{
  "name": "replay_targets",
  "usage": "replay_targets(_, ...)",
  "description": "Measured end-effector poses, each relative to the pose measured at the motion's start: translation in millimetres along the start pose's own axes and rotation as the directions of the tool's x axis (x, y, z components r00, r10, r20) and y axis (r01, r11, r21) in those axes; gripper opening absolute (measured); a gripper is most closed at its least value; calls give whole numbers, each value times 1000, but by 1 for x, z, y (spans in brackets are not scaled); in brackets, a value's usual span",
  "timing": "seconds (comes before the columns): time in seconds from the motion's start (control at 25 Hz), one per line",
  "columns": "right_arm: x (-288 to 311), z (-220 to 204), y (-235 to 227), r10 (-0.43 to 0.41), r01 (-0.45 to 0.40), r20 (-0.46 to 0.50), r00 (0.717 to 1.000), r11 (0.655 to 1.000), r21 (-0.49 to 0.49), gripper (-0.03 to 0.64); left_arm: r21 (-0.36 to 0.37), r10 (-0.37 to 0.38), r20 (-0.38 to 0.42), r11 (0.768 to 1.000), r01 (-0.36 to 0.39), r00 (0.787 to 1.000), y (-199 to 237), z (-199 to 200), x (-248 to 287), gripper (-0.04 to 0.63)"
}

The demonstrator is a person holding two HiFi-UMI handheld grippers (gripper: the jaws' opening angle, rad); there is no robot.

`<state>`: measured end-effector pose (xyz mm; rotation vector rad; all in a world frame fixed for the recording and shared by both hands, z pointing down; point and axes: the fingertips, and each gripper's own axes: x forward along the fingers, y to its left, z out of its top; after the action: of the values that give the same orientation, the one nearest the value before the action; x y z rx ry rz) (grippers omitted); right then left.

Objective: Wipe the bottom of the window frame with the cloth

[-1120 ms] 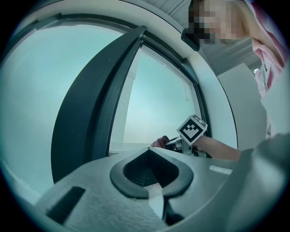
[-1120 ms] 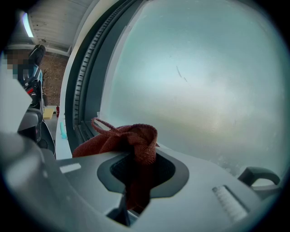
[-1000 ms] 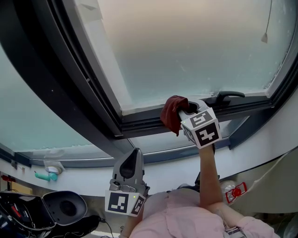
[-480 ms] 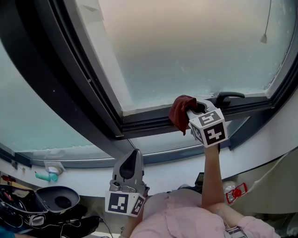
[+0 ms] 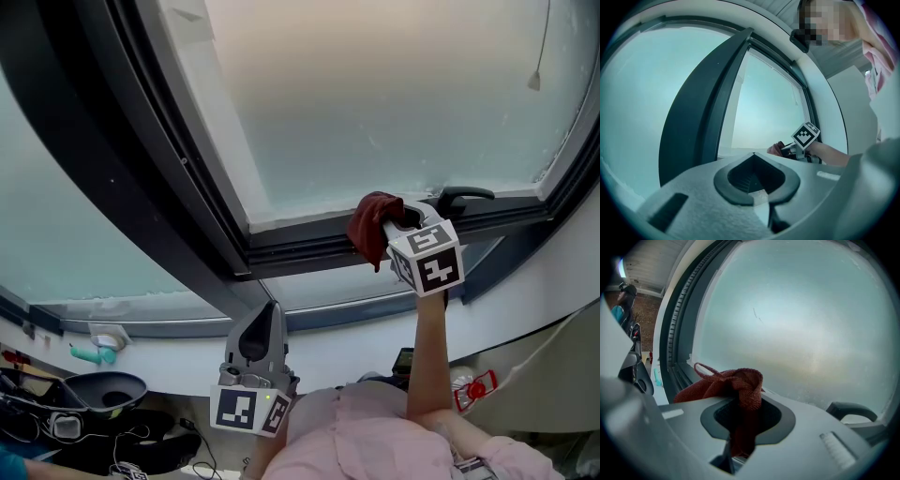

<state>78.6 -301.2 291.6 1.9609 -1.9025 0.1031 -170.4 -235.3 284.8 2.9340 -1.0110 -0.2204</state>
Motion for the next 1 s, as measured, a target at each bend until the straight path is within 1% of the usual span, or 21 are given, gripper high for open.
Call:
replay_targets(0.16,-4,-4,-11,-33,33,-7,999,999,7,74,-1,-1,1,1000,1,1000,0,0,-1,-2)
replay_targets(0.68,-9,-8,-21,-48,48,16,999,999,10,74,3,13,6,1000,-13,1000,-2,1,-6,-2)
replay_targets(0.88,-13,-2,-17,-74,78,97,992,996,-35,77,5,2,3,1000,-2,1000,-6,3,-7,-2)
replay_targets(0.96,-20,1,-15,-68,72,160,985,997,-20,78,4,-5,-4,1000,5,1000,-9,2,-8,-2)
replay_targets(1.0,-24,3,-14,-60,60,199,978,998,5,78,4,-9,-8,1000,9,1000,-10,1,-10,-2)
